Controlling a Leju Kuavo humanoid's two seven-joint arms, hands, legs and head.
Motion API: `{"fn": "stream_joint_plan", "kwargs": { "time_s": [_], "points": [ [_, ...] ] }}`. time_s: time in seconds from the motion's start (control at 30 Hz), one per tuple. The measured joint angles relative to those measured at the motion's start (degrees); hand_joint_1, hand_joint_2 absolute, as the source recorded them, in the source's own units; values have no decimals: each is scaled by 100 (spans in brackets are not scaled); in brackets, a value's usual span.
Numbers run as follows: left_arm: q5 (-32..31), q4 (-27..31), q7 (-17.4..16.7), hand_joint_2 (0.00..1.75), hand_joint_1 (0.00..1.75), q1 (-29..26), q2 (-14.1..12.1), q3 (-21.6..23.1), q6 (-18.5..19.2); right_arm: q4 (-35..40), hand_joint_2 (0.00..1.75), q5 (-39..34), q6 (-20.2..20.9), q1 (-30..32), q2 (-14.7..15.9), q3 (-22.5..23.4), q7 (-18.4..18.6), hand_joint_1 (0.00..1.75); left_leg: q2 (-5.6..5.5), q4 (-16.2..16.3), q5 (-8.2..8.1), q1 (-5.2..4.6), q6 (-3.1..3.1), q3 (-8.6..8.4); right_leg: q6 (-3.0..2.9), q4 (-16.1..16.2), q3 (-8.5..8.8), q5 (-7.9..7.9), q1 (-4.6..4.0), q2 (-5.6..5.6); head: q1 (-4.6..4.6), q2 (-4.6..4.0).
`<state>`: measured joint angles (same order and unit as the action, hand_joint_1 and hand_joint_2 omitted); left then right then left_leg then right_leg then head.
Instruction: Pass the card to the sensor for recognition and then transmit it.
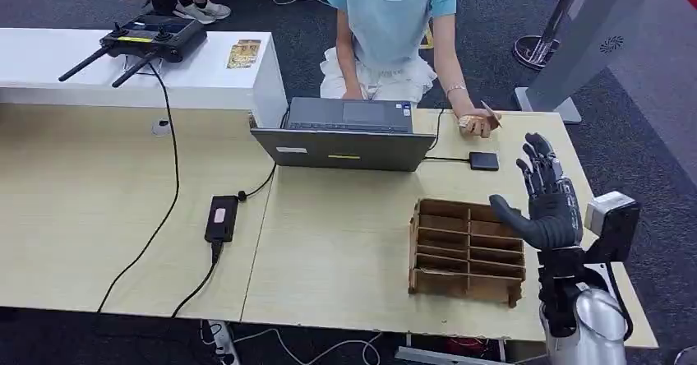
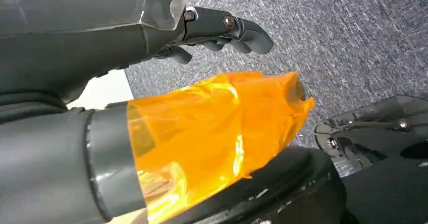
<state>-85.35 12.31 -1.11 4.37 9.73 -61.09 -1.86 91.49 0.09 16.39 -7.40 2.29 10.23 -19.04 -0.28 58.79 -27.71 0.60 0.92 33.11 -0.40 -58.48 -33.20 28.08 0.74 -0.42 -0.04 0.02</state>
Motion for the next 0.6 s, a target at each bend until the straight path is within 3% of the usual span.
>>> {"fn": "stream_joint_plan", "kwargs": {
  "time_s": [0.33, 0.6],
  "points": [
    [0, 0, -55, 0, 0, 0, 0, 13, -28, 50, 175, -787, 171, 117, -262, 216, 223, 0, 2, 1, 0, -2, 0, 0, 0, 2, 1, 0, 1, 1, 0, 0],
    [-9, 0, -173, 0, 0, -1, -2, 13, -17, 81, 175, -916, 470, 322, -251, 284, 180, 0, 2, 0, 0, -1, 0, 0, 0, 2, -1, 0, 1, 1, -2, -2]
  ]
}}
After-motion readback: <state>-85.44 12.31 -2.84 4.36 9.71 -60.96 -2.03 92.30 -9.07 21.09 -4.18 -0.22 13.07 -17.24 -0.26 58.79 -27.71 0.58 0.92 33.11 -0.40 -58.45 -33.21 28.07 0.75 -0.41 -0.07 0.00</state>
